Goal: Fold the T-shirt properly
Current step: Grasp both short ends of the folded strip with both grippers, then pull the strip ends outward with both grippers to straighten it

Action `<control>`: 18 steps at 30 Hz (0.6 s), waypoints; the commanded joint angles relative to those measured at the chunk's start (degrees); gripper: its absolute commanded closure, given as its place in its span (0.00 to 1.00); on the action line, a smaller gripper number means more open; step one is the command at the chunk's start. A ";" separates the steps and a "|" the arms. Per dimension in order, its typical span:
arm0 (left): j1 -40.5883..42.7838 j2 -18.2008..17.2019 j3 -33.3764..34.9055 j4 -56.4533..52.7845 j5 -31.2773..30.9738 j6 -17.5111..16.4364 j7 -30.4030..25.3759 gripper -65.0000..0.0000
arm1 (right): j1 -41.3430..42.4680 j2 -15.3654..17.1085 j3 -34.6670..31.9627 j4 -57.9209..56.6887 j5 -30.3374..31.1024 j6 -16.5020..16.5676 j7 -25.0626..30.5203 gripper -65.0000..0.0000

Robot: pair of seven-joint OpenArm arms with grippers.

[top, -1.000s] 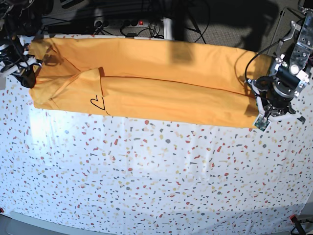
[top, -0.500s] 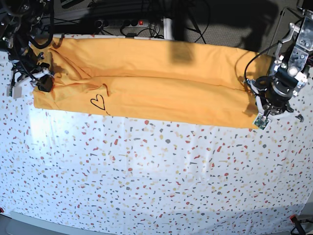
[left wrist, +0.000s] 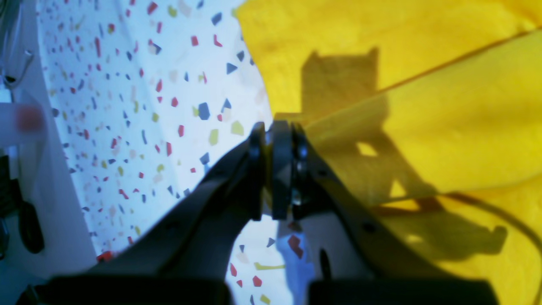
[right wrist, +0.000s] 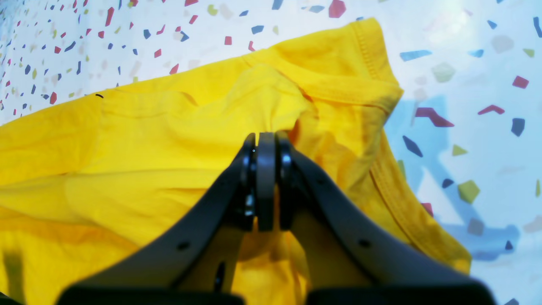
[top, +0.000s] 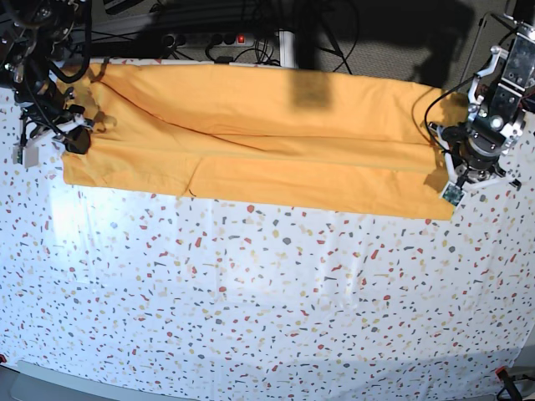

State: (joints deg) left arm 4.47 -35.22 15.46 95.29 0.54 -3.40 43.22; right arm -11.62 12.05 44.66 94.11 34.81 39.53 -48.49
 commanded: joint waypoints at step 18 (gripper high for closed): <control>-0.79 -0.98 -0.48 0.81 1.53 0.63 -0.02 1.00 | -0.11 2.16 0.37 0.92 1.11 0.47 -0.39 1.00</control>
State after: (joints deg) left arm 4.47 -35.24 15.46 95.29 1.04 -3.40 43.66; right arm -12.05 13.02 44.66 94.11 35.05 39.51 -50.30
